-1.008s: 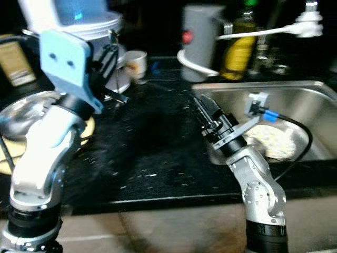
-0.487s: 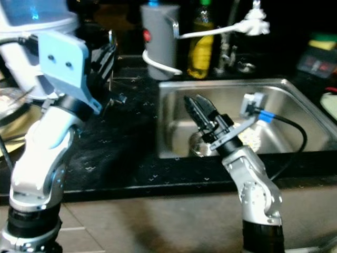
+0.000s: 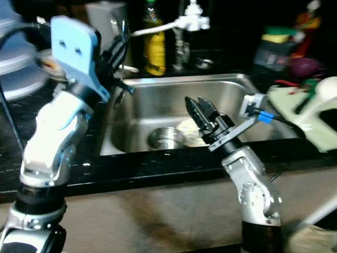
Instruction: Kitchen organization
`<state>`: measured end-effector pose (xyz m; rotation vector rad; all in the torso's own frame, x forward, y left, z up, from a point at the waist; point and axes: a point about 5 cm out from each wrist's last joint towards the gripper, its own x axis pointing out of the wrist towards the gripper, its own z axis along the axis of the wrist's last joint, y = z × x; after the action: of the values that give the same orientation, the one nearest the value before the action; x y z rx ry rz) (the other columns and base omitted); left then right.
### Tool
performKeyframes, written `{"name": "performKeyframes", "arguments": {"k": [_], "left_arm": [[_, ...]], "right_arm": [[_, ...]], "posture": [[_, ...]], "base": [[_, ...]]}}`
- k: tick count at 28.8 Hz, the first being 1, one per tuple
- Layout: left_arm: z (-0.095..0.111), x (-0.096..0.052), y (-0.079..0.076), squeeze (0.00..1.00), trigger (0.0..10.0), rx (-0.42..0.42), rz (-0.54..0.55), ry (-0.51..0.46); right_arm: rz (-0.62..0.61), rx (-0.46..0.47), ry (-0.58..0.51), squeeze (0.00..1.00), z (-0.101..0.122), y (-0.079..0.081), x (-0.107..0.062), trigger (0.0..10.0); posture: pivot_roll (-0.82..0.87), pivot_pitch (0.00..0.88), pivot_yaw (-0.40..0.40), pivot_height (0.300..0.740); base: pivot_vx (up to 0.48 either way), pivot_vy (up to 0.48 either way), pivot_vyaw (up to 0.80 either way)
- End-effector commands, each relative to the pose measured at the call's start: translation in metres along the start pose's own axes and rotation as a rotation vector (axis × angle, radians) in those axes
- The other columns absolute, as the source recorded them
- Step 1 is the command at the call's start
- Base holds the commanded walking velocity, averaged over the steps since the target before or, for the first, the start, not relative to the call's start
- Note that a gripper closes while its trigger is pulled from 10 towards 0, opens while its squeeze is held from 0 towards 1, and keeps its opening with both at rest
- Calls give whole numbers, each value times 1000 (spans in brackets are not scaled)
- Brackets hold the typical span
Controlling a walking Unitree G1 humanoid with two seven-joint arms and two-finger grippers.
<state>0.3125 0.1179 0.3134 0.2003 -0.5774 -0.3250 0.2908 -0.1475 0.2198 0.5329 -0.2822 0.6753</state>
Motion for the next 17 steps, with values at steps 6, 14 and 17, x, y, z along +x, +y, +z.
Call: {"name": "performKeyframes", "arguments": {"k": [6,14,17], "left_arm": [[-15,7,4,0,10000,-83,-17,11],[-53,7,-6,467,10000,-321,-112,95],[-64,3,-7,1000,10000,-337,-102,121]], "right_arm": [[-2,-7,10,0,-2,1,0,10000],[-6,-11,8,0,-2,2,-2,10000],[-8,-13,7,0,-2,2,-2,10000]], "posture": [[-78,0,-36,740],[-84,0,-29,740],[-88,0,-24,740]], "base": [[0,0,0],[0,0,0],[0,0,0]]}}
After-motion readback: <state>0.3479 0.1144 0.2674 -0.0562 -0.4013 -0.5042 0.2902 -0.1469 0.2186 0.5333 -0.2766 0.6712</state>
